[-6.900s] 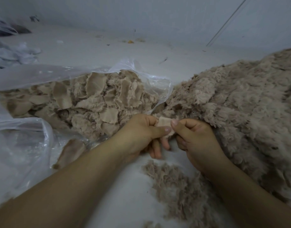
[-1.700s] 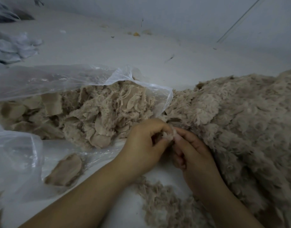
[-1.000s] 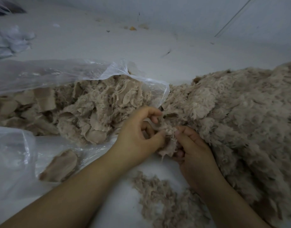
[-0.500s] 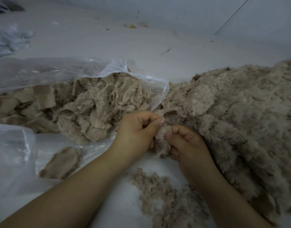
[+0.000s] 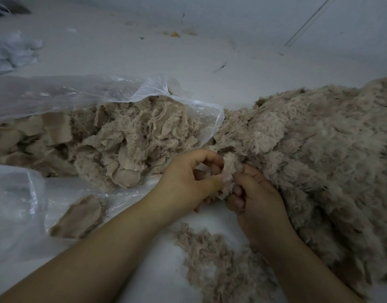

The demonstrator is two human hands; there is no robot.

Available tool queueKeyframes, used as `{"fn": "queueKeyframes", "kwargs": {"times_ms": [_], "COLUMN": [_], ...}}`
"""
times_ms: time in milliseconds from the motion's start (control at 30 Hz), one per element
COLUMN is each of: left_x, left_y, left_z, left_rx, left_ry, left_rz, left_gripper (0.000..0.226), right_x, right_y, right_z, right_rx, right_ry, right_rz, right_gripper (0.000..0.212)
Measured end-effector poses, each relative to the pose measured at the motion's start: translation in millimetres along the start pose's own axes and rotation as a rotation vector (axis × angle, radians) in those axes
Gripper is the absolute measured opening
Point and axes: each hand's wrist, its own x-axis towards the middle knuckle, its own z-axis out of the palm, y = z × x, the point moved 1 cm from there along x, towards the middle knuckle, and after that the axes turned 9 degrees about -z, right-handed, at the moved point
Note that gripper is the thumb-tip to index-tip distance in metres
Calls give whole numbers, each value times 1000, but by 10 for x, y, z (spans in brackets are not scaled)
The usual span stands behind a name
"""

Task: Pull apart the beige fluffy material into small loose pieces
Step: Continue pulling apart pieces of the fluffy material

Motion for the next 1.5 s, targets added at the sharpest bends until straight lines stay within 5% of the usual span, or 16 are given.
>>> {"fn": "queueKeyframes", "kwargs": {"times_ms": [200,367,567,867,1067,1167,1333,1400,1500], "left_x": [8,-1,-9,-77,-124,-83,-7,23,76], "left_y": [-36,11,24,79,117,56,-47,-41,-56], "left_z": [-39,-28,-58,-158,-197,-240,-198,-153,-106], "left_rx": [86,130,65,17,78,197,594,609,737], "left_ry": [-111,12,36,-84,-302,-207,294,289,53], "left_rz": [-81,68,46,67,-17,-35,198,306,315], "left_gripper": [9,7,9,21,12,12,18,21,40], "right_x": [-5,-35,-19,-20,-4,-7,-30,-44,-64], "right_y": [-10,-34,-56,-44,-35,-47,-52,-46,-41], "right_z": [-3,58,90,89,45,45,58,79,97], "right_rx": [29,-160,21,48,53,51,16,-39,-75], "right_ry": [-31,-81,-19,57,112,119,123,61,-14], "right_rz": [-28,-59,-31,15,37,42,38,6,-9], "right_gripper": [19,22,46,39,38,37,50,37,25]}}
